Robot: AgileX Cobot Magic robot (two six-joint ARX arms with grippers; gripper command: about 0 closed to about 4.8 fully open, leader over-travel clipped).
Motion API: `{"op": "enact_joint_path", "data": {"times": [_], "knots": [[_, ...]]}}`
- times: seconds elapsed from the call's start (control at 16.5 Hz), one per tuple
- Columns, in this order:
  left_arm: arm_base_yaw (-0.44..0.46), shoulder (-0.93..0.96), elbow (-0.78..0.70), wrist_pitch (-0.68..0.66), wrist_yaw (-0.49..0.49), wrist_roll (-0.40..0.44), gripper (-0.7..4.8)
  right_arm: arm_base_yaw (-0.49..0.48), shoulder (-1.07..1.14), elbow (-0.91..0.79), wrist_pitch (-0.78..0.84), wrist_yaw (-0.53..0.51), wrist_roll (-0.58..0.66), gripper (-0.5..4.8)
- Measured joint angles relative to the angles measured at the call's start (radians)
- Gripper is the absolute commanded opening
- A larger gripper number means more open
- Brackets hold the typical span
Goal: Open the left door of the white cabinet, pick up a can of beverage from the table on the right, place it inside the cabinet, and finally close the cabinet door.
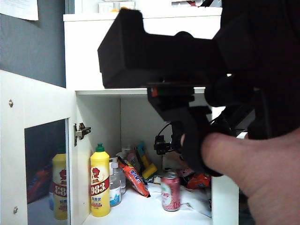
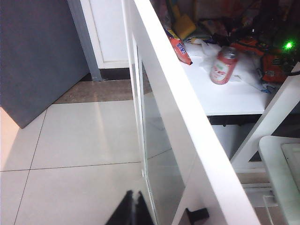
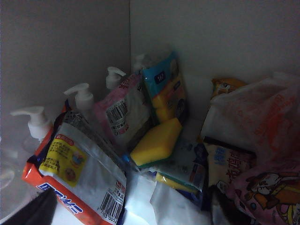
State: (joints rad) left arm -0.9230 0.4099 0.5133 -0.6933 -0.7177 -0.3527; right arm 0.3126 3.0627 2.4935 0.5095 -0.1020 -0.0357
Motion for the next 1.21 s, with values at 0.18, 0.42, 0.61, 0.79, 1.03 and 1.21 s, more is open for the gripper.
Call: {"op": "enact_joint_path", "data": {"times": [0.18,0.42,0.61,0.79,1.03,1.21], "knots": [[0.000,0.000,0.000,0.000,0.000,0.000,-0.05,0.000,0.000,0.000,-0.004,-0.003,0.003,4.22],[0.000,0.000,0.000,0.000,0.000,0.000,-0.05,0.000,-0.069,0.000,-0.312,-0.017,0.018,4.22],[0.000,0.000,0.000,0.001,0.000,0.000,-0.05,0.000,-0.125,0.003,-0.538,-0.081,0.024,4.22],[0.000,0.000,0.000,0.001,0.000,0.000,-0.05,0.000,-0.131,0.003,-0.768,-0.188,0.036,4.22],[0.000,0.000,0.000,0.001,0.000,0.000,-0.05,0.000,-0.133,0.003,-0.931,-0.261,0.036,4.22],[0.000,0.000,0.000,0.001,0.000,0.000,-0.05,0.000,-0.166,0.002,-1.015,-0.314,0.029,4.22]]}}
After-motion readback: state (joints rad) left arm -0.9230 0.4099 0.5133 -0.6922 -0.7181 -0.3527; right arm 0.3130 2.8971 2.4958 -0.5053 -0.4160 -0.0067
